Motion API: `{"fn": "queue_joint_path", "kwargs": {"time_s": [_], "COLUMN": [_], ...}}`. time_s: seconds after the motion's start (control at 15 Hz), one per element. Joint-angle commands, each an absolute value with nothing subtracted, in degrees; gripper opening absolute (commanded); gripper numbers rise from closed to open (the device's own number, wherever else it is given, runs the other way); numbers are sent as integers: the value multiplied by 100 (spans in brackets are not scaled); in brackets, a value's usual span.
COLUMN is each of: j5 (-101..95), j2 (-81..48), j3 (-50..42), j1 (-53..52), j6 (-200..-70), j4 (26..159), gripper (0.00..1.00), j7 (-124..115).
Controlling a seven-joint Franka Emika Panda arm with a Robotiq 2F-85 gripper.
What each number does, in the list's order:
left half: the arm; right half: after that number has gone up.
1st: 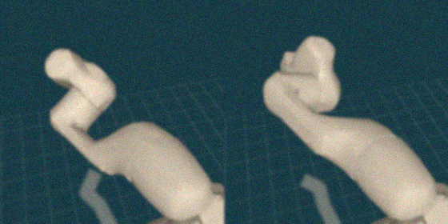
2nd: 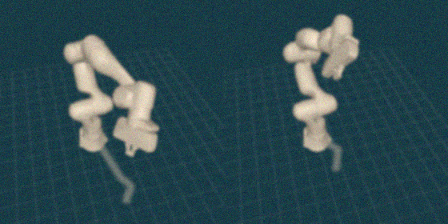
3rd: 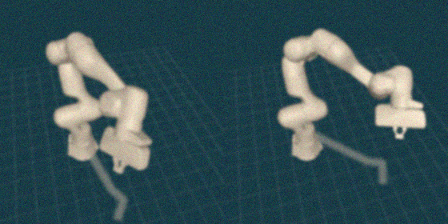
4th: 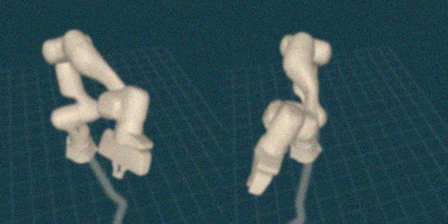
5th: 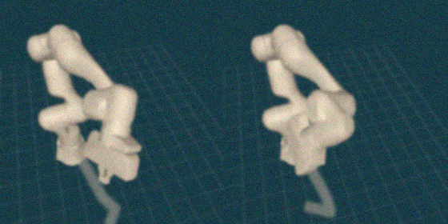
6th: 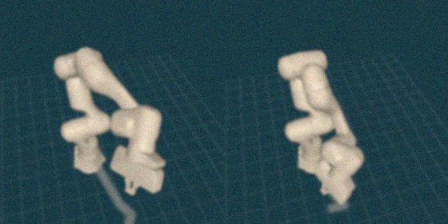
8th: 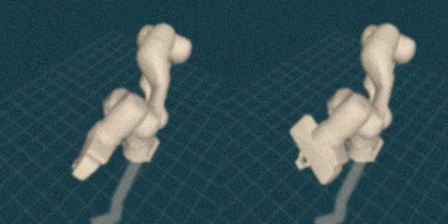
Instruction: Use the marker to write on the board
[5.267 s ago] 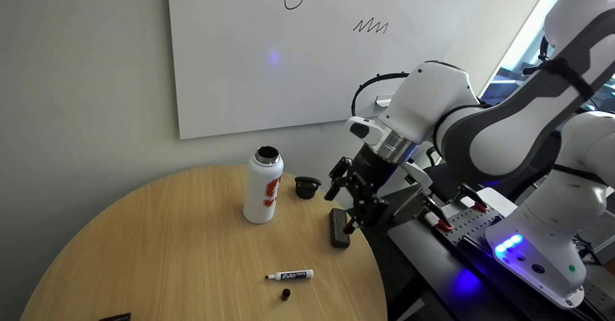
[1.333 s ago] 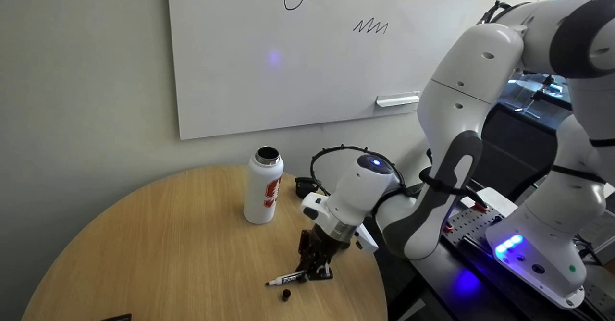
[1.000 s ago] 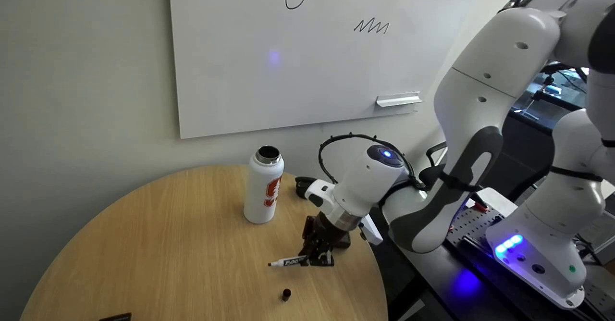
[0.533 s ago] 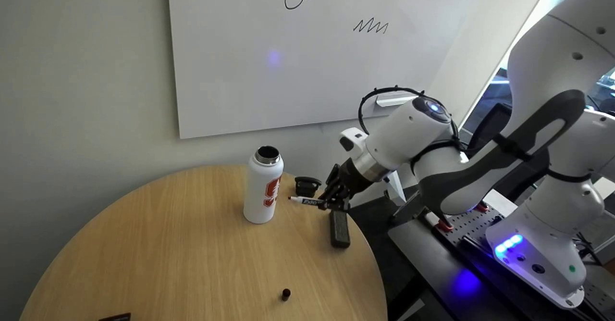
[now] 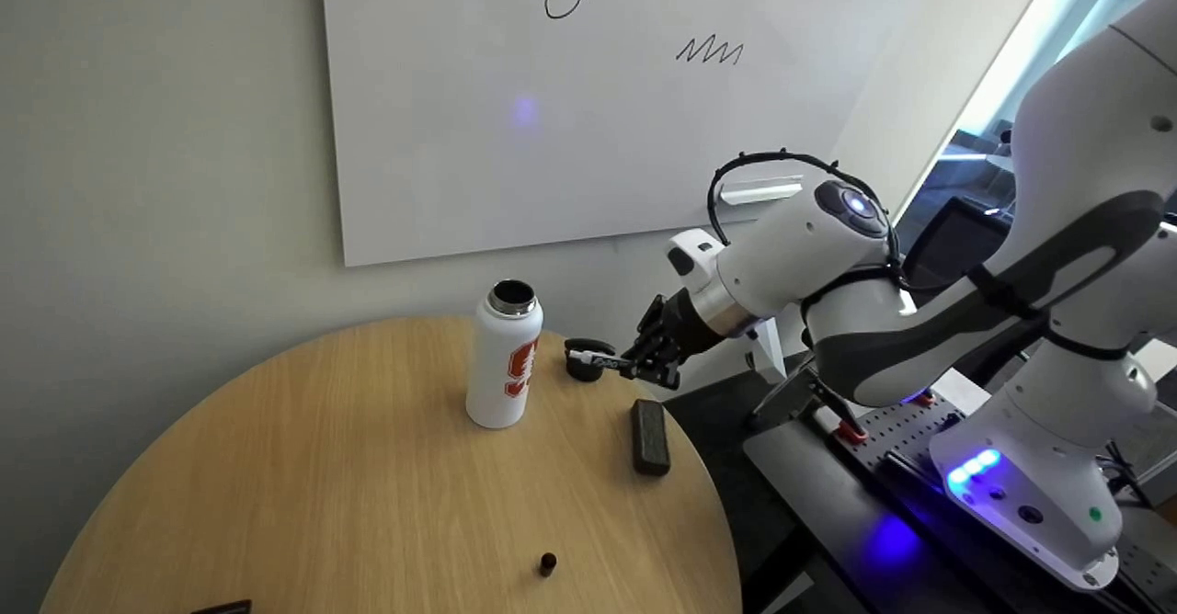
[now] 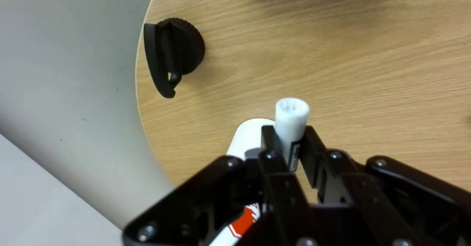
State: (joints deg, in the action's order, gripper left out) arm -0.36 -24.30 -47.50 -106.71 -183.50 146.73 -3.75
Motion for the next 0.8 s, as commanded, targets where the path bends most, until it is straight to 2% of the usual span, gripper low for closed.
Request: {"fn": "queue_joint_path", "kwargs": {"time_s": [0.0, 0.33, 0.73], "j5": [68, 706, 858], "j2": [-2533, -2838, -3151], "j3": [-4954, -6940, -9016], "j1": [-10818, -12137, -13375], "j6": [-18370, -18150, -17127], "j4": [14604, 14517, 14389], "gripper": [5, 5, 5], "j7": [-505, -978, -950]}}
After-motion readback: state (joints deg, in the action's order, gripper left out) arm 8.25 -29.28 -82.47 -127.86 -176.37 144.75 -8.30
